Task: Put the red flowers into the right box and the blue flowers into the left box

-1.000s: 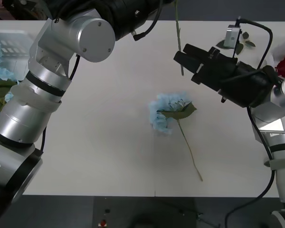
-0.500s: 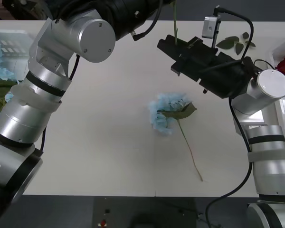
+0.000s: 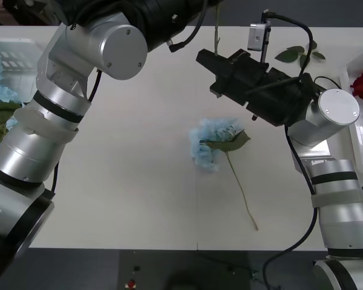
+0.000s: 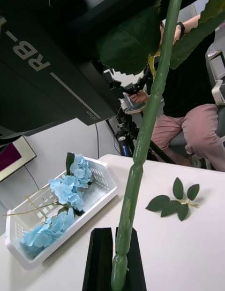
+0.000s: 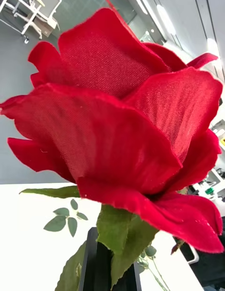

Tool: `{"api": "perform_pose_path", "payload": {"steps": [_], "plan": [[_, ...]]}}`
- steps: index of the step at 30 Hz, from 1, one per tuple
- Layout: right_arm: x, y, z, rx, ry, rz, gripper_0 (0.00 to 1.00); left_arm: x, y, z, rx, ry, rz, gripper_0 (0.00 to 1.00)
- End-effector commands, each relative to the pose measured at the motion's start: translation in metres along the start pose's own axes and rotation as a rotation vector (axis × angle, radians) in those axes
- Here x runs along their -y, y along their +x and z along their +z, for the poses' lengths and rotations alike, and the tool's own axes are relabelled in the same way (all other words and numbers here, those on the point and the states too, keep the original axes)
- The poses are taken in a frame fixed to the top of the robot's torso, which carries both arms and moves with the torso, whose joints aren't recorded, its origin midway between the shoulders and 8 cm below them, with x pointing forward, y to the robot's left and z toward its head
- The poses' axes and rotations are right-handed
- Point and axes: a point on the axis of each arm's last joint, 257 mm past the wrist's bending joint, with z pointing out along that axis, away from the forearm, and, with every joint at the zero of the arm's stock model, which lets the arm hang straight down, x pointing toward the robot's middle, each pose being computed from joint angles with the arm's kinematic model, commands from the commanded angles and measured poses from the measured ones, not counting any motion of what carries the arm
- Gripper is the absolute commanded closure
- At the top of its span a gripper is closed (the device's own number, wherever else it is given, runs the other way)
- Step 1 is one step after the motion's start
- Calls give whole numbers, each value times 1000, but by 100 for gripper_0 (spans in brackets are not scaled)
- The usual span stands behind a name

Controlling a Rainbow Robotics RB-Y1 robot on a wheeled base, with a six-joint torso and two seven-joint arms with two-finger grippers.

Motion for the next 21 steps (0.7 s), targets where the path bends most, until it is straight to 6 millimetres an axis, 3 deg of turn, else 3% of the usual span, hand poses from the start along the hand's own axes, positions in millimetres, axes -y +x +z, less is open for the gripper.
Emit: {"api": "perform_pose_path", "payload": {"steps": [1,15,16,17,18,19,20,21], "plan": [[-10,-17,8,14,-28,1,100,30,-17,7,28,49,4,100],[-7,-18,8,15,-21,13,100,30,-17,7,28,49,4,100],[-7,-19,8,18,-21,13,100,24,-10,7,23,42,-13,98],[-6,-19,8,16,-19,15,100,23,-11,7,26,40,-15,61],[-6,-19,8,16,-19,15,100,22,-12,6,32,40,-17,44],[-7,-18,8,15,-21,17,100,22,-24,4,69,48,-15,12],[-6,-19,8,15,-19,15,100,21,-25,3,81,52,-21,0],[-6,-19,8,16,-19,16,100,22,-27,3,88,57,-20,0]]}}
